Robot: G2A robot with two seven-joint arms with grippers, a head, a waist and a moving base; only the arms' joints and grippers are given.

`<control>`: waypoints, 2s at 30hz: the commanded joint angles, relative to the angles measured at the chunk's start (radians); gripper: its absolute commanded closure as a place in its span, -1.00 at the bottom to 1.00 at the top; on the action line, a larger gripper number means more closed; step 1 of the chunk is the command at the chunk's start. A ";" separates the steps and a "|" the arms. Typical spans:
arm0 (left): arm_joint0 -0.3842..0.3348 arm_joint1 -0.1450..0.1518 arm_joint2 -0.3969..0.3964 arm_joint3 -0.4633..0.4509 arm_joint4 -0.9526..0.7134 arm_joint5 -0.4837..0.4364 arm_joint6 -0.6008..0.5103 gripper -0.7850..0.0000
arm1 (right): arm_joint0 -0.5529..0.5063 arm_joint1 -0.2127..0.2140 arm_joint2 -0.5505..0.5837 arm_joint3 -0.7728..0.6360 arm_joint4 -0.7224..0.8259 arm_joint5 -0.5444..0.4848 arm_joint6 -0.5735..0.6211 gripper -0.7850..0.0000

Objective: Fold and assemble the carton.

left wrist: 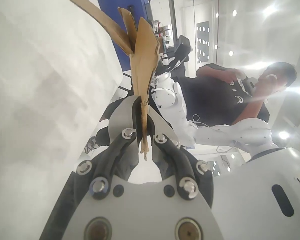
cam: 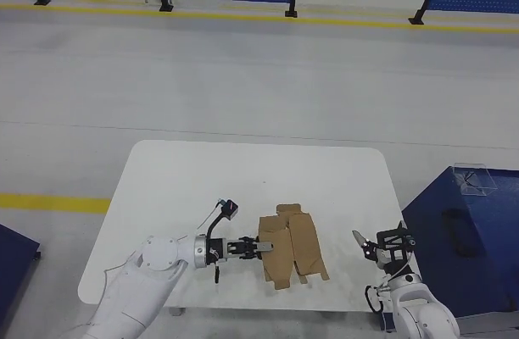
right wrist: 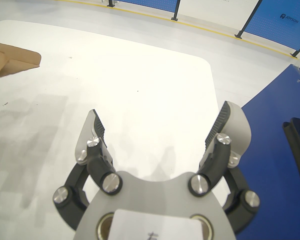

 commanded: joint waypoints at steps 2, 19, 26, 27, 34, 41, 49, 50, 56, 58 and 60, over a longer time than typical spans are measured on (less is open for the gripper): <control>0.001 0.000 0.000 0.000 0.001 -0.001 0.002 1.00 | 0.000 0.000 0.000 0.000 0.000 0.000 0.000 -1.00; 0.022 0.008 -0.027 -0.035 0.021 -0.005 0.047 1.00 | -0.015 0.018 0.154 -0.128 0.509 -0.325 0.394 -1.00; 0.068 0.021 -0.058 -0.087 -0.066 0.007 -0.007 1.00 | 0.265 0.076 0.242 0.105 1.463 -0.314 1.310 -1.00; 0.065 0.019 -0.055 -0.080 -0.106 0.014 -0.028 1.00 | 0.351 0.084 0.206 0.186 1.562 -0.249 1.459 -1.00; 0.027 -0.003 0.028 -0.009 -0.101 -0.013 -0.016 1.00 | 0.640 0.112 -0.166 0.542 1.776 -0.214 1.536 -1.00; -0.005 -0.022 0.075 0.047 -0.151 -0.026 -0.025 1.00 | 0.716 0.145 -0.341 0.620 1.866 -0.284 1.536 0.03; -0.012 -0.023 0.073 0.071 -0.171 -0.032 -0.041 1.00 | 0.741 0.182 -0.403 0.614 1.914 -0.284 1.536 1.00; -0.012 -0.023 0.072 0.072 -0.173 -0.031 -0.044 1.00 | 0.743 0.186 -0.406 0.615 1.920 -0.284 1.536 1.00; -0.010 -0.022 0.068 0.072 -0.197 -0.015 -0.058 -1.00 | 0.746 0.204 -0.408 0.611 1.934 -0.284 1.536 1.00; -0.012 -0.021 0.061 0.071 -0.210 -0.020 -0.065 -1.00 | 0.745 0.208 -0.404 0.609 1.933 -0.286 1.534 1.00; -0.008 -0.018 0.044 0.076 -0.244 -0.018 -0.075 -1.00 | 0.741 0.213 -0.397 0.609 1.928 -0.298 1.522 1.00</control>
